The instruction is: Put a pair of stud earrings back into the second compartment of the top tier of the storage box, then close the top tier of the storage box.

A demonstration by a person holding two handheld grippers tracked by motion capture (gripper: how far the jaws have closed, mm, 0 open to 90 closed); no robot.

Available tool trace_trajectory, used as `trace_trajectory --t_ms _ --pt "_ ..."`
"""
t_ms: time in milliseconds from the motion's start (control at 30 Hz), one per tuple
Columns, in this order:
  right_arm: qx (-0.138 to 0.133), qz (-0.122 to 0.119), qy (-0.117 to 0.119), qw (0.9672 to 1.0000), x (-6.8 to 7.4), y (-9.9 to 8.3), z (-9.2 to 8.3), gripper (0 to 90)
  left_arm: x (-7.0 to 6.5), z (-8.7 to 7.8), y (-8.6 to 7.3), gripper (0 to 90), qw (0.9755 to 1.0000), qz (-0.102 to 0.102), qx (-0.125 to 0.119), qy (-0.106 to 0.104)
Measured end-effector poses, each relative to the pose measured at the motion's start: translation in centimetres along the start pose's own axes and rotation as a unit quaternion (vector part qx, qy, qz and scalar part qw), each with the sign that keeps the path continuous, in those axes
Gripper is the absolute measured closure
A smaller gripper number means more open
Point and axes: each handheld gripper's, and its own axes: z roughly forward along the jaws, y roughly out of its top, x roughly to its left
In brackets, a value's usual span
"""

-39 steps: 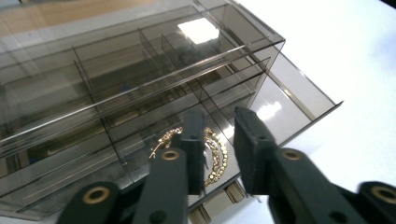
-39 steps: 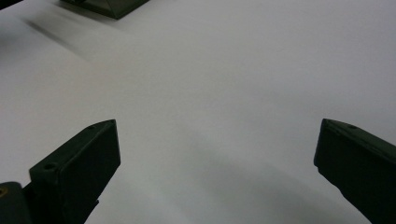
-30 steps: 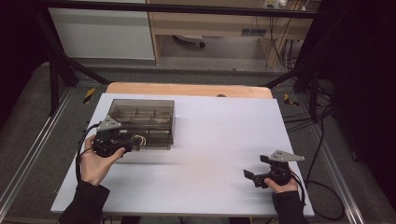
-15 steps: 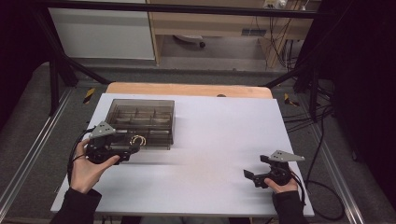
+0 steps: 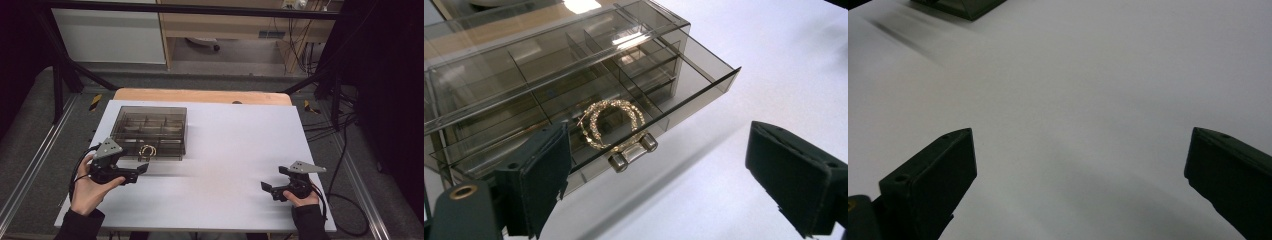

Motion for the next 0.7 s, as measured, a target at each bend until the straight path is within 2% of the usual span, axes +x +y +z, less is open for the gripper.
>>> trace_trajectory --t_ms 700 --pt "0.000 0.000 0.000 1.0000 0.0 0.0 0.0 0.9 0.1 0.0 -2.6 7.7 0.9999 -0.002 0.012 -0.009"
